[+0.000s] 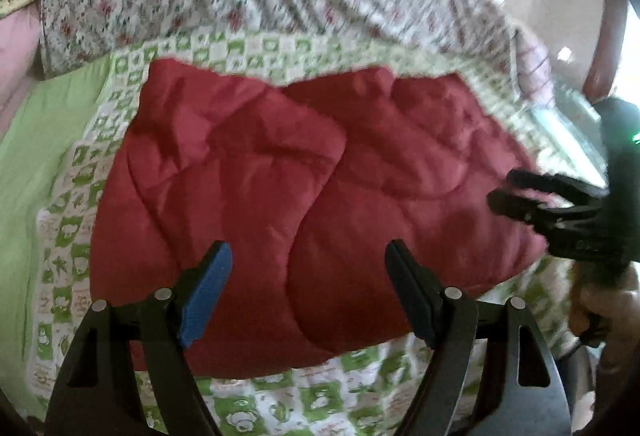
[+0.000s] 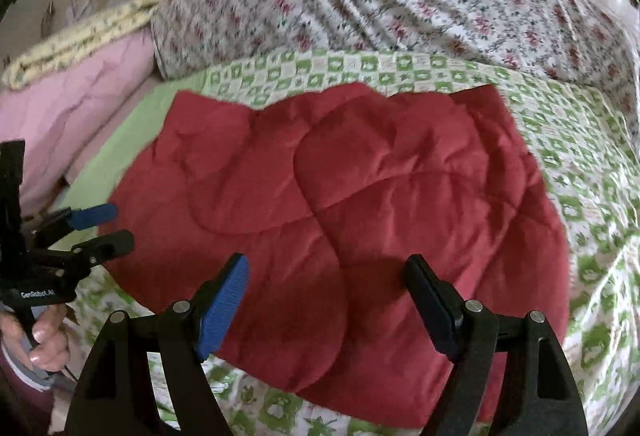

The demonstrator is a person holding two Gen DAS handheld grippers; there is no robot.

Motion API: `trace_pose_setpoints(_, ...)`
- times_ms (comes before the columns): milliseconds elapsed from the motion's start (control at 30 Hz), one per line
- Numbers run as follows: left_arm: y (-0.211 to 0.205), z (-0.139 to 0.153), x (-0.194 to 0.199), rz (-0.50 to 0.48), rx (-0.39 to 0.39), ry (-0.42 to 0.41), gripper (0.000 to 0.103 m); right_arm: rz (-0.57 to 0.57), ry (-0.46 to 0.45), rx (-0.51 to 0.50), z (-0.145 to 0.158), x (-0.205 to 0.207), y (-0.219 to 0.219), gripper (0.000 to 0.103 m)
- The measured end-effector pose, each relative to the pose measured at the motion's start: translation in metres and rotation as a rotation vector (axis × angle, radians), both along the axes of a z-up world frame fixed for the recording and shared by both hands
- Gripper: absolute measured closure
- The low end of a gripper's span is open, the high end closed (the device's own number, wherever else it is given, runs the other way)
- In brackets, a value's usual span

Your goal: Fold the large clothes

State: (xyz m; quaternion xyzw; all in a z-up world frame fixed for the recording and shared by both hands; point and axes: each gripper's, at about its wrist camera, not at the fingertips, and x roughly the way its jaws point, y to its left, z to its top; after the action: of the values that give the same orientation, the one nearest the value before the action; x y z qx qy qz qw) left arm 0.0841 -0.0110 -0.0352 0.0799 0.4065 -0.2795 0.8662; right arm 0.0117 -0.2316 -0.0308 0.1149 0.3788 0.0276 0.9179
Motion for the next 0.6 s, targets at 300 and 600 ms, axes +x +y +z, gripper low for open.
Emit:
trace_pose_setpoints(300, 0.007, -0.024, 0.056, 0.138, 0.009, 0.045, 0.022, -0.044, 0.079, -0.049, -0.016, 0.048, -0.011, 0.020)
trace_pose_setpoints(600, -0.005, -0.042, 0.117, 0.259, 0.094, 0.073, 0.022, -0.138, 0.148, -0.048, -0.027, 0.097, -0.043, 0.019)
